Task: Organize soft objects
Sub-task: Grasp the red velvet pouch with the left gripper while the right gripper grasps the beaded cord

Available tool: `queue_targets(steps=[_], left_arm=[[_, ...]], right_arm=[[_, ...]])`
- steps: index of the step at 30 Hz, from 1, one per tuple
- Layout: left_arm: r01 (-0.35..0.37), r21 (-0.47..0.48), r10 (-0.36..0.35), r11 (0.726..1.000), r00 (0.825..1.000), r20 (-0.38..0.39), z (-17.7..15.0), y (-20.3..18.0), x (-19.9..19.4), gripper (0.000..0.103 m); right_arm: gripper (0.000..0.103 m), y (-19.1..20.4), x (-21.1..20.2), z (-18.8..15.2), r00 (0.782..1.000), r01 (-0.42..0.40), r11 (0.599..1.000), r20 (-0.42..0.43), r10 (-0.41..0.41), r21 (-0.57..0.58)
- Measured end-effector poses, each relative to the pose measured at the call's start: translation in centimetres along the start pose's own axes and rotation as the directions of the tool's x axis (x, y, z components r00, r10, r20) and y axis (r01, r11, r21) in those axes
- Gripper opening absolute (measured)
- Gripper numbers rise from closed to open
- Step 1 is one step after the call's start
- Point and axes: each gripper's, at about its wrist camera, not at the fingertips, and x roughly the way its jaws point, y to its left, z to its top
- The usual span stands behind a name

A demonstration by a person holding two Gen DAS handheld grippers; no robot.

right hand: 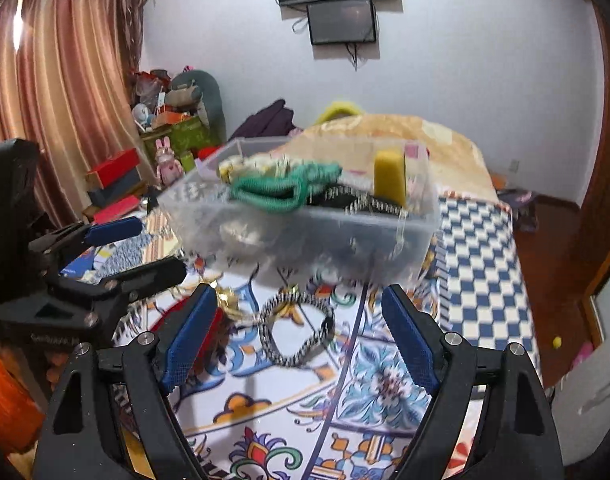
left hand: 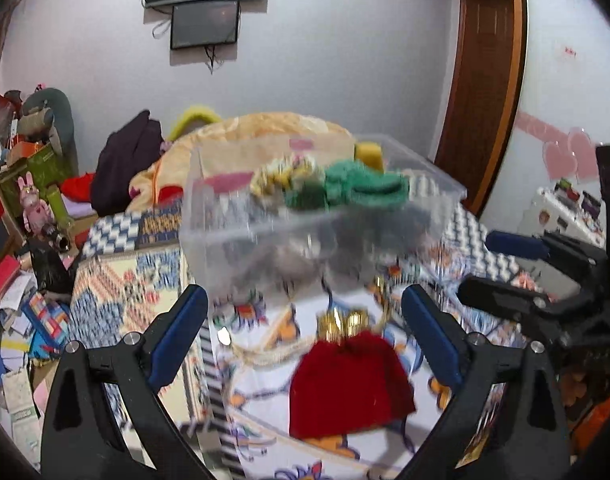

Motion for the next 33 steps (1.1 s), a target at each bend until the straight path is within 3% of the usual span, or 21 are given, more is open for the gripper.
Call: queue_targets(steps=[7, 14, 22, 24, 26, 33], left_arm=[[0.022, -0.016, -0.024, 1.0, 0.995, -0.094, -2.5, -0.1, 1.9, 0.099], [0.005, 0.013, -0.003, 1.0, 0.995, -0.097, -3.7, -0.7, 3.0, 0.096], [0.0, 0.013, 0.001, 1.0, 0.996, -0.089, -4.0, -0.9, 3.2, 0.058], [0.001, 0.009, -0.001, 1.0, 0.996, -0.087, -4.0, -0.7, 3.1, 0.043], [0.002, 0.007, -0.001, 1.0, 0.996, -0.085, -4.1, -0.7, 2.9, 0.034], [0.023, -0.004, -0.024, 1.0, 0.997, -0.07, -3.7, -0.3, 1.9, 0.012]], right_arm=[[0.082, -0.6, 2.3, -1.7, 0.996, -0.001, 0.998, -0.088, 0.006, 0.055], [0.063, 0.2, 3.3, -2.9, 0.991, -0.036, 0.998, -0.13, 0.041, 0.043], [0.037, 1.1, 3.4, -2.9, 0.993, 0.02, 1.0, -0.113, -0.022, -0.017], [0.026, 1.2, 3.6, -2.9, 0.994, 0.035, 0.999, -0.107, -0.037, -0.021], [0.017, 1.0, 3.8, -2.8, 0.993, 0.045, 0.999, -0.106, -0.048, -0.023], [0.011, 0.2, 3.2, -2.6, 0.995, 0.015, 1.0, -0.099, -0.014, 0.015]])
